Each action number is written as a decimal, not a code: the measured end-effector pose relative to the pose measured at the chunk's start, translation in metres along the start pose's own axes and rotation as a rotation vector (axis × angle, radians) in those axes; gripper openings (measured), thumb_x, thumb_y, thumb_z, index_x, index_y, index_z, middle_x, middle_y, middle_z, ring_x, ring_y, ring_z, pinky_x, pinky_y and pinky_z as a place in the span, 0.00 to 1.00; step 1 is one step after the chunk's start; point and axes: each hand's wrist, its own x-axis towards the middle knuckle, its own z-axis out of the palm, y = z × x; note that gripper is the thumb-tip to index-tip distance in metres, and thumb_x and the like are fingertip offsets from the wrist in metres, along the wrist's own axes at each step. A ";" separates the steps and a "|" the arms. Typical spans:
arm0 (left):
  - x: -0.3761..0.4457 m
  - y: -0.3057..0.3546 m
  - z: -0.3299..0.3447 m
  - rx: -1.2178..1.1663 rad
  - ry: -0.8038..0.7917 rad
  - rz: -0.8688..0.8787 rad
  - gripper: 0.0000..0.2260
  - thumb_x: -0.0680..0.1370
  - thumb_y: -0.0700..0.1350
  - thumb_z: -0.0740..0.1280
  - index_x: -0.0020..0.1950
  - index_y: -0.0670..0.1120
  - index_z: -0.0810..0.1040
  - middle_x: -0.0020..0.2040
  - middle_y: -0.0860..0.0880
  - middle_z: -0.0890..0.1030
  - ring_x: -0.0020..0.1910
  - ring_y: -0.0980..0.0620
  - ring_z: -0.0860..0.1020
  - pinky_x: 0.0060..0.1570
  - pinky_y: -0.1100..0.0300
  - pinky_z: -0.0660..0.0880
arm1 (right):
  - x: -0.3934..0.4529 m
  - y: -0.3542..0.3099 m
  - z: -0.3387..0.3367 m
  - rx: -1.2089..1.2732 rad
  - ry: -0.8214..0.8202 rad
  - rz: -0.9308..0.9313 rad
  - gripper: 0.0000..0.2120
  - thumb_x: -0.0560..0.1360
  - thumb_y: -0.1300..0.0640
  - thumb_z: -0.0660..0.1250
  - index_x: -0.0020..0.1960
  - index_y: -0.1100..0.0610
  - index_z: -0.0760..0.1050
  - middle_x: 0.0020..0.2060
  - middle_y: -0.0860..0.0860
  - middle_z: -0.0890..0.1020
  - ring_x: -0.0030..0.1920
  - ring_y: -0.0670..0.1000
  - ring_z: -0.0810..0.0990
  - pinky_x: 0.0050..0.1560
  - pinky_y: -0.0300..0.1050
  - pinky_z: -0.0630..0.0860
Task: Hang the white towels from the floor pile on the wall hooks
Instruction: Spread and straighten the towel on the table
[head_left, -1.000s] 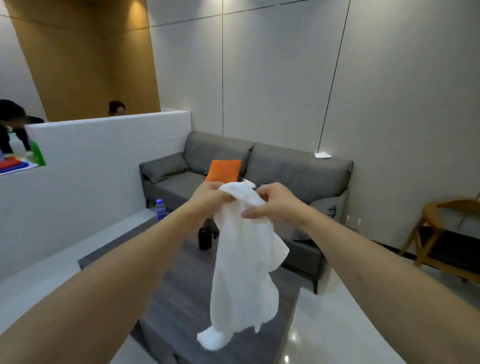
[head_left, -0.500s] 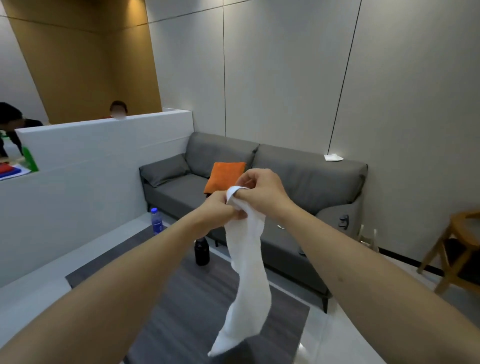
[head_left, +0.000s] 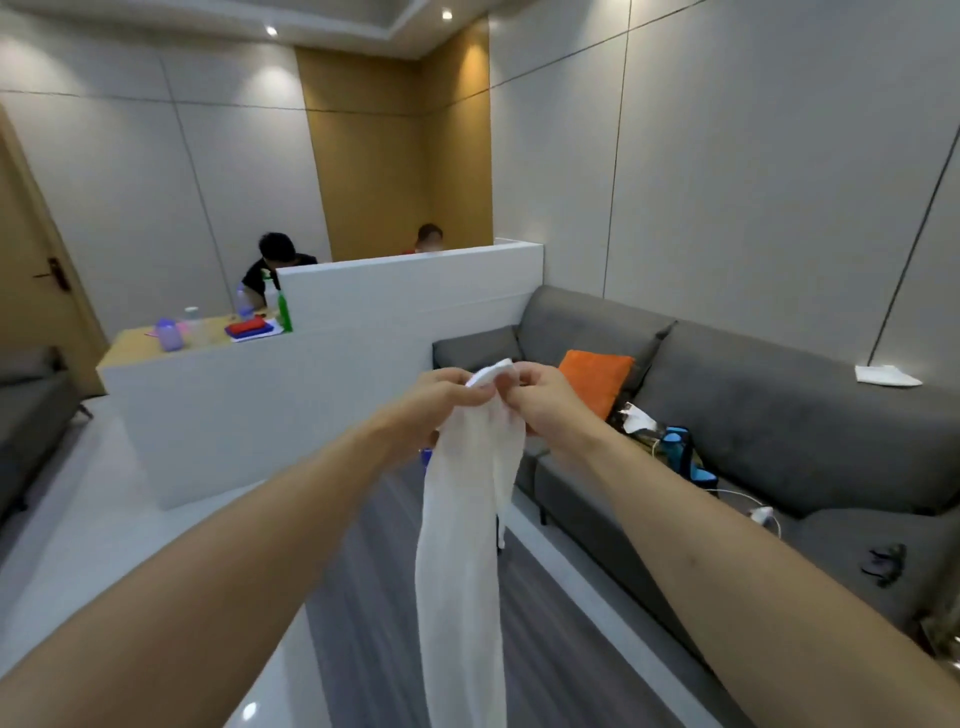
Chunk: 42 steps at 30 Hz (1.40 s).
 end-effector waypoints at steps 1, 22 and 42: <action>-0.003 0.002 0.003 0.029 0.027 0.000 0.15 0.77 0.50 0.69 0.59 0.44 0.79 0.54 0.41 0.83 0.54 0.43 0.82 0.57 0.44 0.77 | 0.003 -0.002 0.002 -0.050 -0.020 -0.019 0.10 0.80 0.60 0.64 0.48 0.67 0.79 0.37 0.54 0.81 0.38 0.50 0.78 0.40 0.45 0.74; -0.058 -0.074 -0.136 0.192 0.872 -0.054 0.11 0.77 0.52 0.67 0.44 0.46 0.82 0.44 0.45 0.82 0.46 0.45 0.80 0.48 0.48 0.79 | 0.067 0.034 0.056 -0.874 -0.383 -0.074 0.23 0.71 0.51 0.74 0.25 0.56 0.66 0.25 0.50 0.68 0.29 0.50 0.69 0.28 0.44 0.61; 0.156 -0.152 -0.446 0.425 0.909 -0.153 0.06 0.76 0.51 0.67 0.45 0.50 0.81 0.43 0.48 0.81 0.45 0.47 0.78 0.39 0.57 0.73 | 0.386 0.054 0.225 -1.075 0.080 -0.157 0.10 0.78 0.48 0.65 0.48 0.52 0.82 0.47 0.56 0.82 0.49 0.62 0.79 0.46 0.49 0.75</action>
